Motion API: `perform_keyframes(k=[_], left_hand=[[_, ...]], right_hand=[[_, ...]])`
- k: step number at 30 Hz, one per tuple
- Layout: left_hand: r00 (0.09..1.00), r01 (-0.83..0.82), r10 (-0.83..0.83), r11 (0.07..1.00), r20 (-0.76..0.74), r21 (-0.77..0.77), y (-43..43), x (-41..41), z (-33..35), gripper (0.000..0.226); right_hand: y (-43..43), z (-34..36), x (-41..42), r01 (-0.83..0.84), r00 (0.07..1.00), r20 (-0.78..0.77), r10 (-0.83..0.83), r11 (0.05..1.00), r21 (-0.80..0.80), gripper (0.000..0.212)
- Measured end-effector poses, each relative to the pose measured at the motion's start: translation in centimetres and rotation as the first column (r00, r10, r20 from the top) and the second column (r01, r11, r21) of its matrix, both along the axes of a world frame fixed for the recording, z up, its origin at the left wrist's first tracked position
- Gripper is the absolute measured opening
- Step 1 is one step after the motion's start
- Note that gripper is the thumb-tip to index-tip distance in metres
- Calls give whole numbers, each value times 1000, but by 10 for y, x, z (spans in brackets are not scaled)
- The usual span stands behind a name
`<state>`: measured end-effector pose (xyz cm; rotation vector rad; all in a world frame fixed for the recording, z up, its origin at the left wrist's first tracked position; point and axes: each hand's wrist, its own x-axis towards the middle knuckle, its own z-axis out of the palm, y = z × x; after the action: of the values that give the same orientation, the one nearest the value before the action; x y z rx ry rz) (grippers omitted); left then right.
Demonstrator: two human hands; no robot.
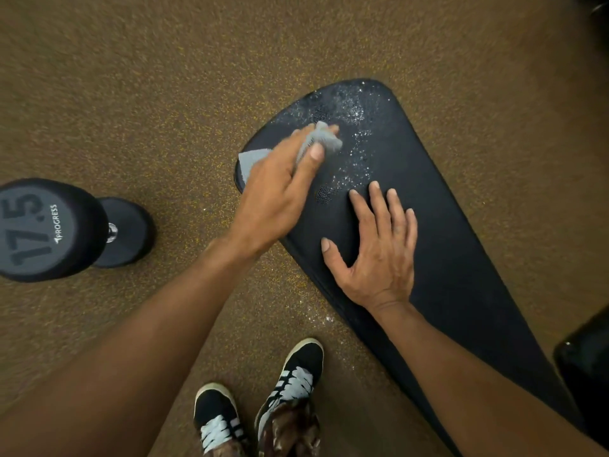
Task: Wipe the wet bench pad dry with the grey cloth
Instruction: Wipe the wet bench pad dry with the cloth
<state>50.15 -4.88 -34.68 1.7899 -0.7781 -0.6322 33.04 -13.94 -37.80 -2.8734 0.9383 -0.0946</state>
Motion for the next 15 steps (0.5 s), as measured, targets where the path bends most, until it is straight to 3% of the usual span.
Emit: perform_keyframes(k=[3,6,10,12,15], left_hand=[[891,-228,136,959,-434,-168,-7,11,23,37],[729,-334,126,924,-673,-188,-9,20,28,37],[508,-442,71,877,-858,-189,-8,24,30,41],[434,-467,46,865,-900,-181,-5,23,34,44],[374,-463,25,871,-927,-164,1,19,38,47]], right_hand=[[0,1,0,-3,1000,-5,3,1000,13,78],[0,2,0,-9,1000,-15,9,1000,29,79],[-1,6,0,-23,1000,-11,25,992,128,80],[-4,14,-2,-18,998,68,-3,953,302,74],[-15,46,7,61,968,161,-193,801,595,54]])
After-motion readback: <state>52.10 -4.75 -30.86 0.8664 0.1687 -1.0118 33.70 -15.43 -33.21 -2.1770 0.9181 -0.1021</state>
